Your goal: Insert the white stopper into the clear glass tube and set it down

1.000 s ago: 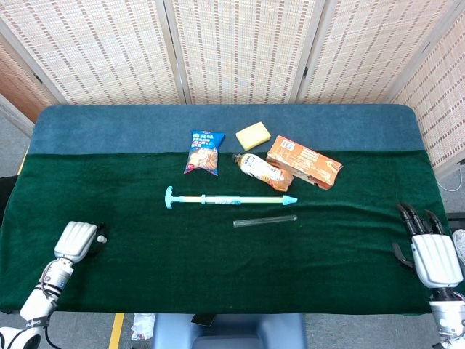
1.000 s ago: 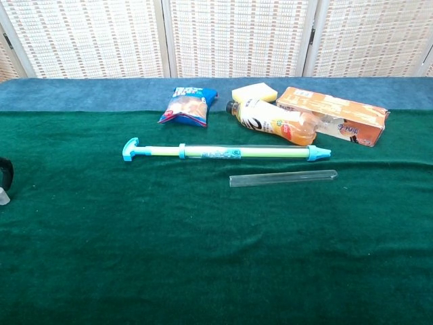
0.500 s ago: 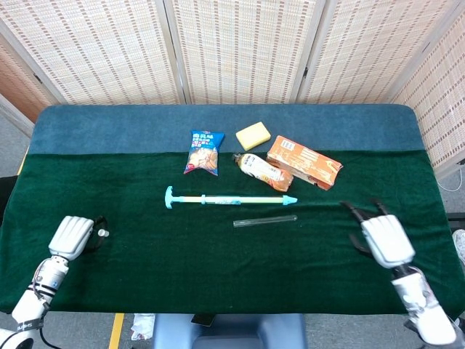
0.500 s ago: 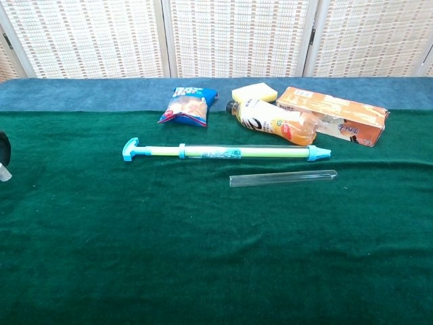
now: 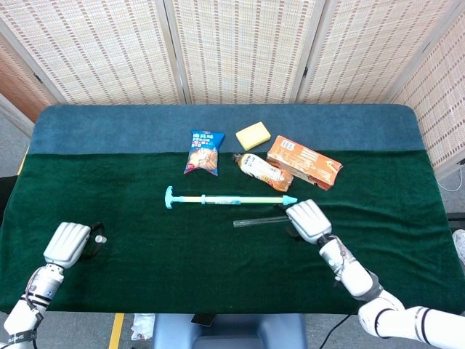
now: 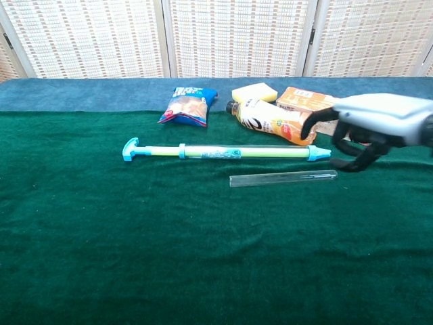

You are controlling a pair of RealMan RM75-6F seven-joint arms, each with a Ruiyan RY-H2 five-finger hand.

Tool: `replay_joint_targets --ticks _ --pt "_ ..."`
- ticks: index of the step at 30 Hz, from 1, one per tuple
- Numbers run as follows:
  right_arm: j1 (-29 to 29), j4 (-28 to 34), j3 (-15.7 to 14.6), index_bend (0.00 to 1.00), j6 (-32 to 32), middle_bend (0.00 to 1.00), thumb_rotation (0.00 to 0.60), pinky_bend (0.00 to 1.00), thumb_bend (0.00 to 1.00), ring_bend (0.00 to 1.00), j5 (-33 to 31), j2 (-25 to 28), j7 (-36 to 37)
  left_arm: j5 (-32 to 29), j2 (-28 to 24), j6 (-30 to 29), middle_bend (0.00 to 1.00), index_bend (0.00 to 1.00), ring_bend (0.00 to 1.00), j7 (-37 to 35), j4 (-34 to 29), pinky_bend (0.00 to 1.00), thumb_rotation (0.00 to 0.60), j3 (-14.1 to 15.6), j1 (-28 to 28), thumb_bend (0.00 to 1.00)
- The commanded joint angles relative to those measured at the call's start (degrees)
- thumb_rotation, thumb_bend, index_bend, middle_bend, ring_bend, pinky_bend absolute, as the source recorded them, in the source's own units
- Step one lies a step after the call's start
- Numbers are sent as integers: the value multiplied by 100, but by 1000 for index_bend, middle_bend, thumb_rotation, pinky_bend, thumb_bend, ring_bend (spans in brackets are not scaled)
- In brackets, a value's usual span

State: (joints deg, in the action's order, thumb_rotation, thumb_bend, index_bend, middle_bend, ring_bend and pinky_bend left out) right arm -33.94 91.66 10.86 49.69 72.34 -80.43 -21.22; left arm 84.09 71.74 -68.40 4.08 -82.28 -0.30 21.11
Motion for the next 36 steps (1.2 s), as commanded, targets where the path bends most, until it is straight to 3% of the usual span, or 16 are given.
replay_joint_targets --ticks 1,14,36 --pt "-236 -286 56 269 -187 878 600 999 447 1000 -269 -297 -204 -11 -4 14 970 594 873 16 -17 779 600 6 -7 499" --pt "-644 -1058 -35 330 -303 902 600 1000 447 1000 -999 -956 -505 -1 50 73 970 594 872 58 -15 779 600 15 6 498" --pt "-833 -1571 -217 453 -46 919 600 1000 446 1000 -1254 -1449 -604 -1 128 90 970 593 873 -80 154 779 600 39 -42 498"
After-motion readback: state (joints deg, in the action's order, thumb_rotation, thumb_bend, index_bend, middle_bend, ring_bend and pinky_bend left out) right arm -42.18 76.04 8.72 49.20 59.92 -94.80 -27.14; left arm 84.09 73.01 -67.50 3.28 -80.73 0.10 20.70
